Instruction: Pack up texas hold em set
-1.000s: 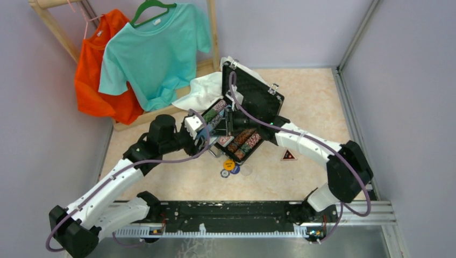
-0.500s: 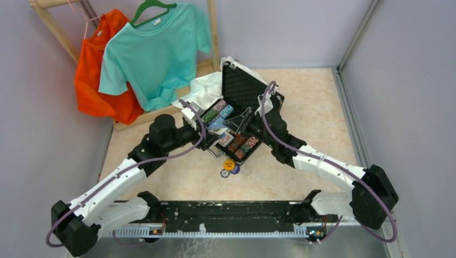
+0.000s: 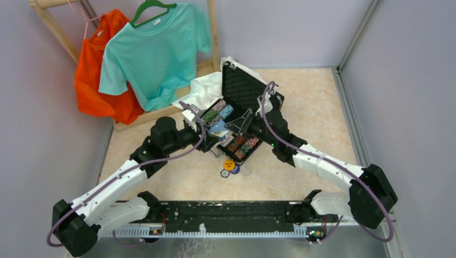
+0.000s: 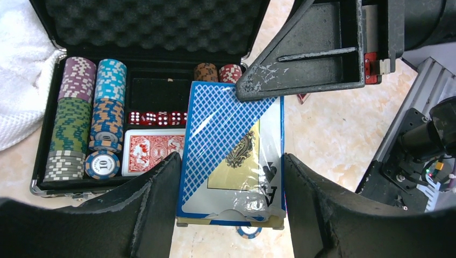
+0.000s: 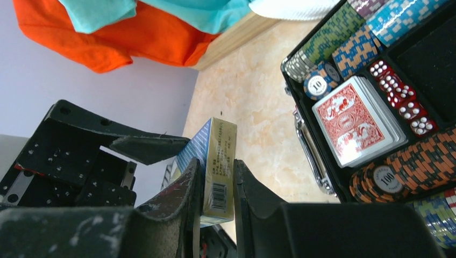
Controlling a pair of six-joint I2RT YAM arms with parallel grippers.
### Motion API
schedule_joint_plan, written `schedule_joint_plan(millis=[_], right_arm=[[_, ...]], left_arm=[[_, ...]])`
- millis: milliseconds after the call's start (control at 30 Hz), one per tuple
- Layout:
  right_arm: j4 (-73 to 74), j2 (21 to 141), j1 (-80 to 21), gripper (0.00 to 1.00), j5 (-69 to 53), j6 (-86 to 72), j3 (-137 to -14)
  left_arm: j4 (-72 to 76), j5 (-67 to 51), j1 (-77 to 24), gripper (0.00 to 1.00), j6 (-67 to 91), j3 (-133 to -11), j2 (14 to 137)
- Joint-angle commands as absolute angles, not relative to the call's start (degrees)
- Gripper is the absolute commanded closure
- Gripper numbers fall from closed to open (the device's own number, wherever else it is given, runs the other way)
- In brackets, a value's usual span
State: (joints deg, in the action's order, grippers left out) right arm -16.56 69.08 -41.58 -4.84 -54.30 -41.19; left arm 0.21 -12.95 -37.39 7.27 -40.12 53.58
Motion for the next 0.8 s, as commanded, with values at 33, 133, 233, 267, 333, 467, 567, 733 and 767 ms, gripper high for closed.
schedule_joint_plan(millis=[33,133,233,267,333,467,567,733,767], right_arm=[[-5.40,67.65,-36.23,1.00,-15.84,-47.67,-46.37],[-3.68,66.89,-36.09,1.00,-22.09,-46.96,-46.76],[-2.77,65.51,-35.67,1.00,-26.02,-47.17,-46.34],[-2.39,65.16,-35.42,1.00,-27.43,-47.34,-46.30],[-2.62,65.03,-34.68,1.00,-30.93,-47.94,-46.32],[-4.28,65.63,-33.66,1.00,-36.65,-49.90,-46.04],[-4.70,66.04,-33.35,1.00,-36.94,-50.04,-45.64],[-6.00,67.77,-33.15,0.95,-33.80,-49.35,-44.17],[-5.56,68.18,-33.09,0.92,-32.10,-48.71,-44.13]], left_arm=[[-3.43,-3.45,-34.01,0.76,5.19,-39.02,51.64],[-3.09,-3.43,-34.01,0.76,4.31,-37.92,49.72],[-3.31,-3.10,-34.02,0.76,3.97,-37.09,47.87],[-3.37,-3.08,-34.01,0.76,3.87,-36.75,47.15],[-3.42,-2.98,-34.02,0.77,3.60,-36.25,45.94],[-3.15,-4.22,-34.08,1.00,2.83,-35.74,44.69],[-2.43,-5.94,-34.10,1.00,2.97,-35.87,45.31],[-3.40,-5.34,-34.19,1.00,3.08,-36.32,46.05],[-3.36,-5.64,-34.19,1.00,2.92,-36.38,46.50]])
